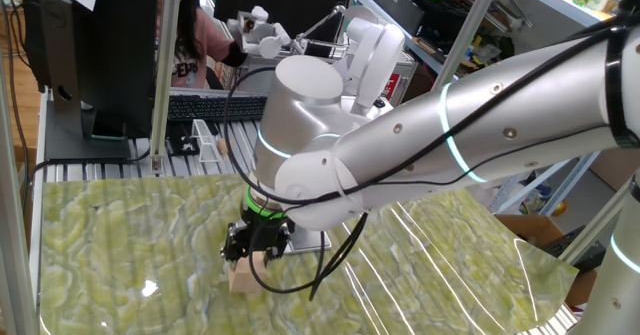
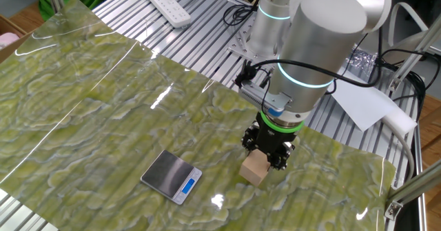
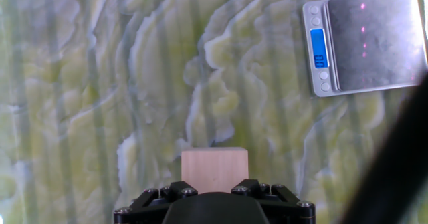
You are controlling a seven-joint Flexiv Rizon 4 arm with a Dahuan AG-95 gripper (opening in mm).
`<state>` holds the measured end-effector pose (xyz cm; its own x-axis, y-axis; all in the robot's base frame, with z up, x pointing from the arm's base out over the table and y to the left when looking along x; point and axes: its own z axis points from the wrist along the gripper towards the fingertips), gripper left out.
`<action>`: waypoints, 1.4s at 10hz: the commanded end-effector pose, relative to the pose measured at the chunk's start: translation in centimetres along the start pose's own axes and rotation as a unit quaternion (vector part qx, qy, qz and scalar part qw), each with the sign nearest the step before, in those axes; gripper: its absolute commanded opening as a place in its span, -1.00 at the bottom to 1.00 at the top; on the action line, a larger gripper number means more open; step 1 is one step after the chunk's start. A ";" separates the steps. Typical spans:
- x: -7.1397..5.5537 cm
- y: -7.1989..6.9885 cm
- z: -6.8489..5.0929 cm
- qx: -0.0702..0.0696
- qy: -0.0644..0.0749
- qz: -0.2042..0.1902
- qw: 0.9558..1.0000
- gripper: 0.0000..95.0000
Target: Place the block on the scale
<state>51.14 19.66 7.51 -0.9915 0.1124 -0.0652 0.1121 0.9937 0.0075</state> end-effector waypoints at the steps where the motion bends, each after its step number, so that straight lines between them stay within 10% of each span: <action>1: 0.0 0.0 -0.4 0.000 0.003 0.000 1.000 -1.00; 14: -2.0 -1.7 -3.3 0.002 0.020 -0.017 1.000 -1.00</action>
<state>52.96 17.60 11.07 -0.9968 0.0754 -0.0254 0.0754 0.9971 0.0041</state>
